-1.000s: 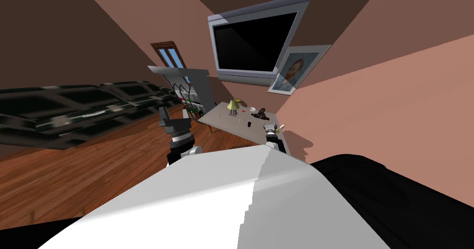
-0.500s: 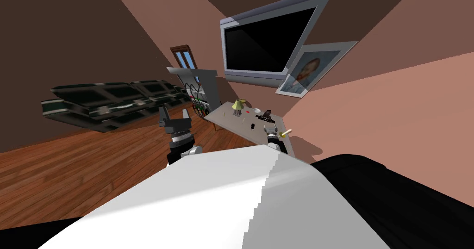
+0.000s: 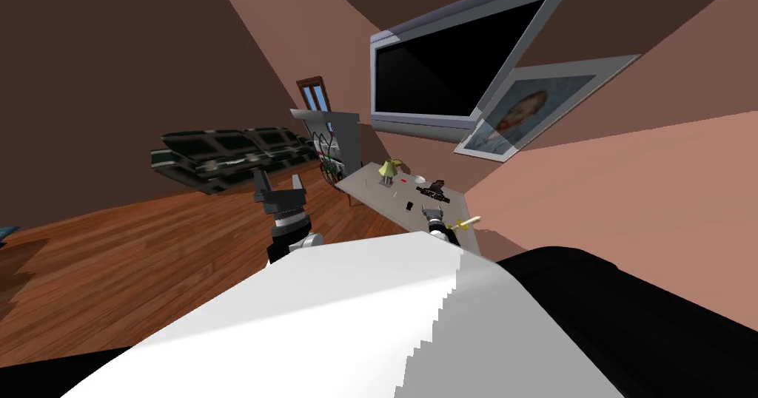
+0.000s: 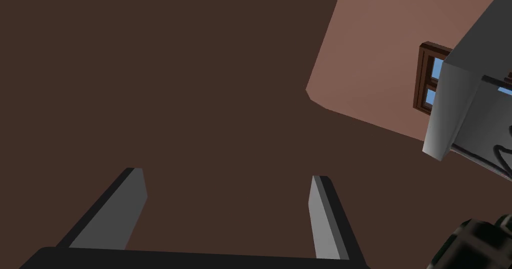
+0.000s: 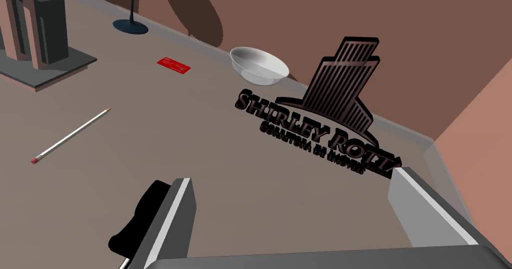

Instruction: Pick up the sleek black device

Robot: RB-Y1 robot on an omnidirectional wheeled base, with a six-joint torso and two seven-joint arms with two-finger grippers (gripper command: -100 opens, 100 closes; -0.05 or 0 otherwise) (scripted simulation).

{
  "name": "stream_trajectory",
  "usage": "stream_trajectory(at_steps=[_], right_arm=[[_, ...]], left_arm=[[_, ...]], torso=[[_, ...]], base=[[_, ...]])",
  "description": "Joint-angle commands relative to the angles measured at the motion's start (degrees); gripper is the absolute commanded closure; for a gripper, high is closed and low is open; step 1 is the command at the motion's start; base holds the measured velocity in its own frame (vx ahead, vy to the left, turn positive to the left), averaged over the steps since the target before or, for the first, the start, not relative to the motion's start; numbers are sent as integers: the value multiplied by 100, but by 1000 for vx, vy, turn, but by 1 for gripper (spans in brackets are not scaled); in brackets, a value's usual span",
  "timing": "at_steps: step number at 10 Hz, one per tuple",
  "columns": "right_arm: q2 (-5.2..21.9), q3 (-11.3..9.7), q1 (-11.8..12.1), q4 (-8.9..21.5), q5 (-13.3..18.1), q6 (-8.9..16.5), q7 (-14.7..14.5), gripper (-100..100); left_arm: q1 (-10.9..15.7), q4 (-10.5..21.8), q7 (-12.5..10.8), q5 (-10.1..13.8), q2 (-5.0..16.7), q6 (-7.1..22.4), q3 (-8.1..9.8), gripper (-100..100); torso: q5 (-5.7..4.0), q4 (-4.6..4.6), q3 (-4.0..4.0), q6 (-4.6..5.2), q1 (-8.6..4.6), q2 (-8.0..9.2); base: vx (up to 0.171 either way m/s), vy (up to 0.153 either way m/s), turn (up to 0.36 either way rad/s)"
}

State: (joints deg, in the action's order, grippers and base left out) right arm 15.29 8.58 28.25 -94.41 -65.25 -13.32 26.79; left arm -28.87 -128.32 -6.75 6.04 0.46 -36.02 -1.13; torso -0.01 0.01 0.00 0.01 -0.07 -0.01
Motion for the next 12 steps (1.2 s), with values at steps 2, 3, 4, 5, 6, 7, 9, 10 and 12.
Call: stream_trajectory(at_steps=[2, 3, 4, 5, 6, 7, 9, 10, 12], right_arm=[[-2, 65, -12, 122, -385, 146, 64, -100], [75, 80, -32, 406, -588, 263, 261, -100], [75, 80, -32, 445, -746, 263, 261, -100], [160, 89, -53, 699, -913, 373, 454, -100], [160, 89, -53, 773, -1060, 373, 454, -100], [160, 89, -53, 773, -1172, 373, 454, -100], [252, 91, -73, 1105, -1539, 476, 643, -100], [353, 88, -95, 1318, -1733, 569, 826, -100], [353, 88, -95, 1438, -1918, 569, 826, -100]], left_arm=[[-2, 0, 0, 0, 0, 0, 1, 0], [-2, 0, 0, 0, 0, 0, 1, 0], [0, 0, 0, 0, 0, 0, 0, 0], [-1, 0, 0, 0, 0, 0, 1, 0], [0, 0, 0, 0, 0, 0, 0, 0], [-2, 0, 0, 0, 0, 0, 1, 0], [-1, 0, 0, 0, 0, 0, 0, 0], [-2, 0, 0, 0, 0, 0, 1, 0], [-2, 0, 0, 0, 0, 0, 1, 0]], torso=[[0, -1, 0, 8, -2, 0], [0, 0, 0, 9, -1, 0], [0, 0, -1, 0, 1, -1], [0, -1, -1, 7, -2, -1], [0, -1, -2, 1, -2, -3], [0, -1, -2, 8, -4, -3], [0, 0, -1, 2, -1, -2], [0, -1, -2, 8, -3, -3], [-1, -1, -3, 8, -5, -5]], base=[[1, -4, 40], [1, 9, 358], [4, -4, 232], [6, -2, 357], [7, -9, 162], [4, -5, -35], [5, -3, 265], [10, -6, 334], [9, -12, 80]])
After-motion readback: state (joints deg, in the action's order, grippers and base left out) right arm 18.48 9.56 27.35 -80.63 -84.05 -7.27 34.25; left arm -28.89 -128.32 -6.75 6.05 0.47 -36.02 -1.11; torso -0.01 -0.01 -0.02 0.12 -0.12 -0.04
